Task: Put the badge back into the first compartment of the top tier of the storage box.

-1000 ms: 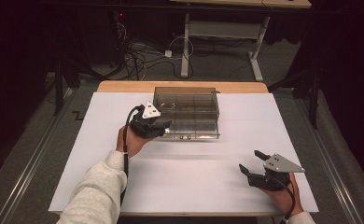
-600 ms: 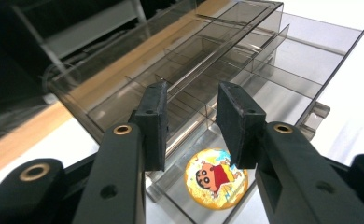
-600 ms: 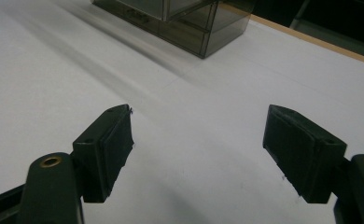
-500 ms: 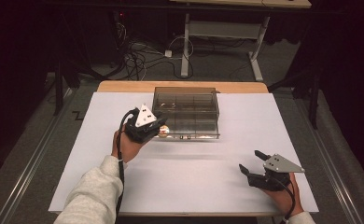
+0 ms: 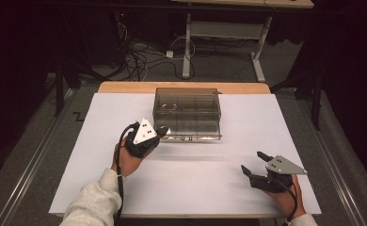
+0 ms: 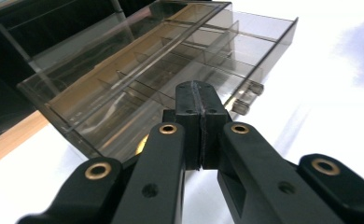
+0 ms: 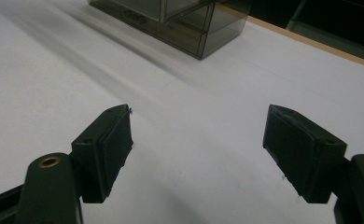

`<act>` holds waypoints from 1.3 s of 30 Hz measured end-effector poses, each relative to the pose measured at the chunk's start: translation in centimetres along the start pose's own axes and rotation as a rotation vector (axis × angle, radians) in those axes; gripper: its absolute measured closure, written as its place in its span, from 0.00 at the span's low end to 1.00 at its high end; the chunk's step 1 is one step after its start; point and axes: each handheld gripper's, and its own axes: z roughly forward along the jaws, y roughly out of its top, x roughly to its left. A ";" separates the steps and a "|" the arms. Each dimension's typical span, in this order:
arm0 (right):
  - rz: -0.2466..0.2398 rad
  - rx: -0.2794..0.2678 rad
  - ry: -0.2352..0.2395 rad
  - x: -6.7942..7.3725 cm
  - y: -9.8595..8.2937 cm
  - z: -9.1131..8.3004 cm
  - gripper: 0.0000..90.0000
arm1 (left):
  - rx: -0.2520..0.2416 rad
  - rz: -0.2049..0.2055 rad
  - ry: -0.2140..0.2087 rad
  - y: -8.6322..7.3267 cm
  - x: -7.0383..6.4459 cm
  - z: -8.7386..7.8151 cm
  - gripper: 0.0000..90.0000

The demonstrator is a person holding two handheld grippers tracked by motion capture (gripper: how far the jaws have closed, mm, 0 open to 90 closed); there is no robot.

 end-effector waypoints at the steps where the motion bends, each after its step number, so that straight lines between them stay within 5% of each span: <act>1: 0.000 0.000 0.000 0.0 0.0 0.0 0.26 | 0.000 -0.001 -0.005 -0.1 -0.2 0.0 0.97; 16: 0.000 -0.006 -0.007 -0.1 0.0 -0.1 0.26 | 0.054 0.023 -0.042 -1.0 -2.3 1.9 0.97; 25: -0.002 -0.009 -0.009 -0.1 0.0 -0.1 0.26 | 0.091 0.041 -0.029 -1.4 -2.4 2.8 0.97; 39: -0.002 -0.010 -0.008 -0.1 0.0 -0.1 0.26 | 0.104 0.015 -0.019 -1.7 -2.4 3.9 0.97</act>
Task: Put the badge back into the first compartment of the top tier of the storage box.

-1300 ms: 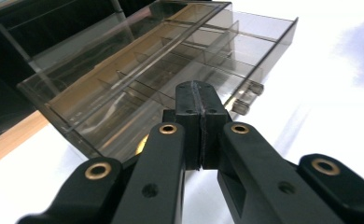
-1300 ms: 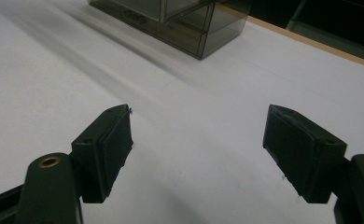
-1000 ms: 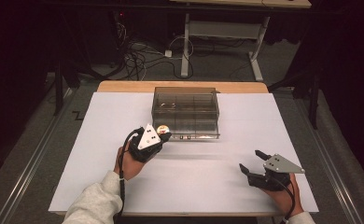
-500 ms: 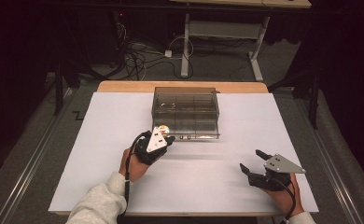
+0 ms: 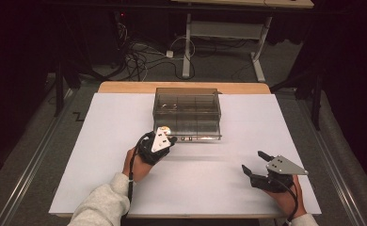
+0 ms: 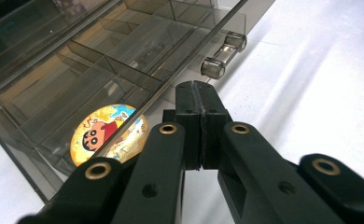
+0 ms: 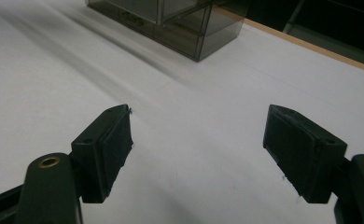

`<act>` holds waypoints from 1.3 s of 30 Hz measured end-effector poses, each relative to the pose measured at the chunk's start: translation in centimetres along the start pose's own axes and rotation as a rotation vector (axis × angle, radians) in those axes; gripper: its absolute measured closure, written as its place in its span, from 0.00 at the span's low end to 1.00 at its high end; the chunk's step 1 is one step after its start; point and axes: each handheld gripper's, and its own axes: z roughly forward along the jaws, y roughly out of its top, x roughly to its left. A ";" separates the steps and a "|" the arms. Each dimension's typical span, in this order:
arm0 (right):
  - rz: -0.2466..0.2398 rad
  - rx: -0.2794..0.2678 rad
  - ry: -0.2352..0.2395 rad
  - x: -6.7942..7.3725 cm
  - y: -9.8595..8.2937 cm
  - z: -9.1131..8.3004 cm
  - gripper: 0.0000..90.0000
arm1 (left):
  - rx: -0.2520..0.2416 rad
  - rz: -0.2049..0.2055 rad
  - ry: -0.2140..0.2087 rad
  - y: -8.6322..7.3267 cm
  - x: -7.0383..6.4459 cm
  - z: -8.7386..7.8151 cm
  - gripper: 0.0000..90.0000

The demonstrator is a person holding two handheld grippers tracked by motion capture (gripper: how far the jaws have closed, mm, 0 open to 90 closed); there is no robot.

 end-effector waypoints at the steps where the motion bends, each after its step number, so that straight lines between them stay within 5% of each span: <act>1: -0.002 0.000 0.000 0.0 0.0 0.0 0.26 | -0.003 -0.008 0.002 0.0 0.0 0.1 0.97; 4: -0.001 0.001 0.000 0.0 0.0 0.0 0.26 | -0.003 -0.027 -0.012 -0.1 -0.1 0.5 0.97; 5: -0.002 0.000 0.000 0.0 0.0 0.0 0.26 | 0.011 0.017 -0.002 0.0 0.2 0.5 0.97; 7: -0.003 0.001 0.000 0.0 0.0 0.0 0.26 | -0.002 -0.022 -0.014 0.0 -0.3 0.8 0.97; 10: -0.002 0.003 0.002 0.0 0.0 0.0 0.26 | 0.012 0.027 -0.004 0.2 0.0 0.9 0.97; 14: 0.000 0.000 0.000 0.0 0.0 0.1 0.26 | 0.003 0.004 -0.010 0.2 -0.1 1.2 0.97; 16: 0.001 0.002 0.000 0.0 0.0 0.1 0.26 | 0.006 0.028 0.001 0.3 0.0 1.3 0.97; 39: 0.007 0.001 -0.004 -0.1 -0.1 -0.1 0.27 | 0.024 0.025 0.020 1.2 1.2 2.5 0.97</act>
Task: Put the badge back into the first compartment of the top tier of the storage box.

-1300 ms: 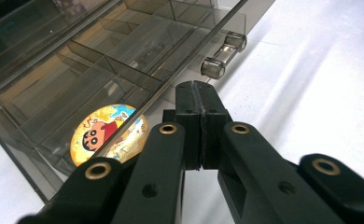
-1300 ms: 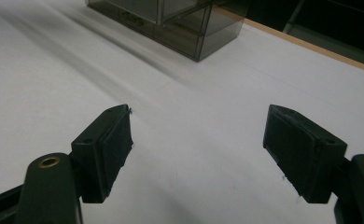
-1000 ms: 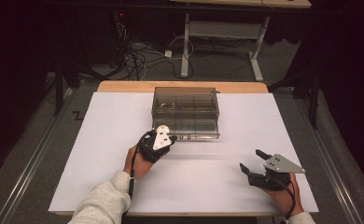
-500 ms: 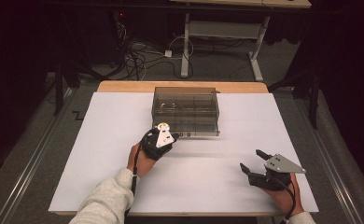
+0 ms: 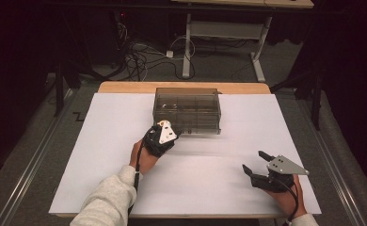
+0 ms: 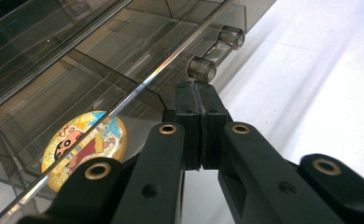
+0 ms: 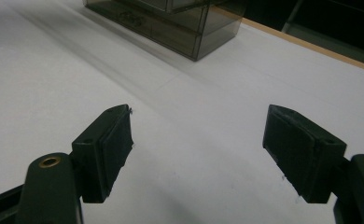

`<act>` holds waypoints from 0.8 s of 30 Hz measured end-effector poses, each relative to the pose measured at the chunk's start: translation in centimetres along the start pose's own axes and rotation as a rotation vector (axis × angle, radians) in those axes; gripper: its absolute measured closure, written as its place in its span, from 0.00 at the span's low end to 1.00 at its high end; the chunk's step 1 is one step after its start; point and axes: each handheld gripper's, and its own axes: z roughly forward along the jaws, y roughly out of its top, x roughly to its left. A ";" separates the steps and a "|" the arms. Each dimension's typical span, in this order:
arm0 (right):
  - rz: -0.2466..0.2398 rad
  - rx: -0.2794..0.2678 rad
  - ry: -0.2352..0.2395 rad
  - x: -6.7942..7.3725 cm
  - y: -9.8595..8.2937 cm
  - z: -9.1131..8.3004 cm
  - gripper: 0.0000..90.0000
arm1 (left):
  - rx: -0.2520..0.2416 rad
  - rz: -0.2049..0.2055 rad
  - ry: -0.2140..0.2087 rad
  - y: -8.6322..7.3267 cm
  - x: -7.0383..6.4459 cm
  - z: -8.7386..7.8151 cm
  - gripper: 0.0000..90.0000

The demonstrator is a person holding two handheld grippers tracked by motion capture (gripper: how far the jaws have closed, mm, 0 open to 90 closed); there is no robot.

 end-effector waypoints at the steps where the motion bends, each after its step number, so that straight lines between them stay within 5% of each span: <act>1: 0.000 0.000 0.000 0.0 0.0 0.0 0.27 | 0.004 0.002 -0.001 0.1 0.0 0.0 0.97; 24: 0.012 0.002 -0.001 -0.4 0.0 0.3 0.27 | 0.001 -0.009 0.002 0.4 1.2 1.3 0.97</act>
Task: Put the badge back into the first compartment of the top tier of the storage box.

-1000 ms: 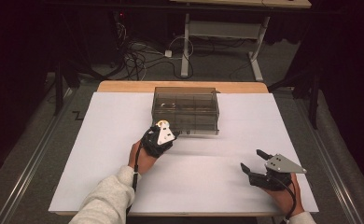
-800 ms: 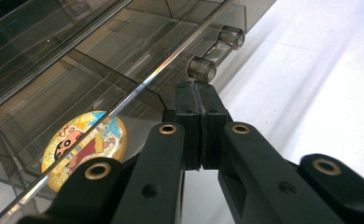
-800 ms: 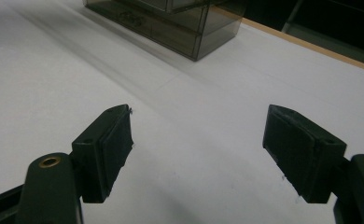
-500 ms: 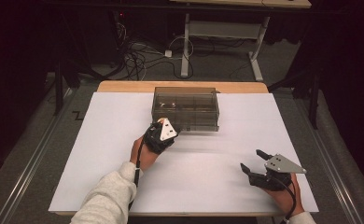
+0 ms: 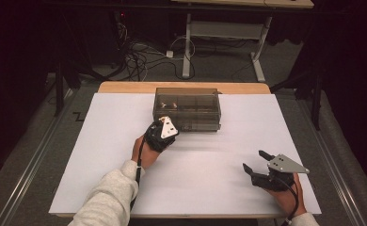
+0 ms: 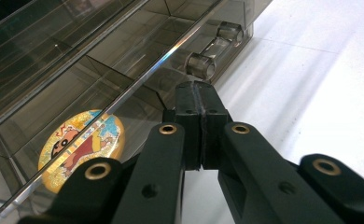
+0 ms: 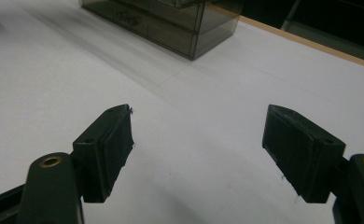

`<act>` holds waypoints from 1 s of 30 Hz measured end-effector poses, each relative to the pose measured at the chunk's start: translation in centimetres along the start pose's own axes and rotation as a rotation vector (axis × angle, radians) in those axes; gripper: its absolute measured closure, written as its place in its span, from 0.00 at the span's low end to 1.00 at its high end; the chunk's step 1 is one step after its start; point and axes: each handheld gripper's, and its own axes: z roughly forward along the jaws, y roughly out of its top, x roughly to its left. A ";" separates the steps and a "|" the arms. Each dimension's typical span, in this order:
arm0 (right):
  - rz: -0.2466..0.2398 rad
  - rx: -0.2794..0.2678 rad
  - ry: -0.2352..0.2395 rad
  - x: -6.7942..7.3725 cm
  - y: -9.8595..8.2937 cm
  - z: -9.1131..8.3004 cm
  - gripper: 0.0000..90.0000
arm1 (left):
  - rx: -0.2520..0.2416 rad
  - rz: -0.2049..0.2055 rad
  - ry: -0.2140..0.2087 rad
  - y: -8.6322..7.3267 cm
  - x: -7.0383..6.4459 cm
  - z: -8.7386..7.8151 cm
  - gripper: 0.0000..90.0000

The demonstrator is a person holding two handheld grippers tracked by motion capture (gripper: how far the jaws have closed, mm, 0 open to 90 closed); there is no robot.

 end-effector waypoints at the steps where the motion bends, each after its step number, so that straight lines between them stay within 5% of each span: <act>1: 0.002 0.001 0.000 0.0 0.0 0.0 0.27 | -0.001 0.000 0.000 0.0 0.1 0.1 0.97; 30: -0.002 0.002 0.006 -0.1 0.2 0.4 0.27 | -0.008 -0.006 0.023 1.1 0.9 0.3 0.97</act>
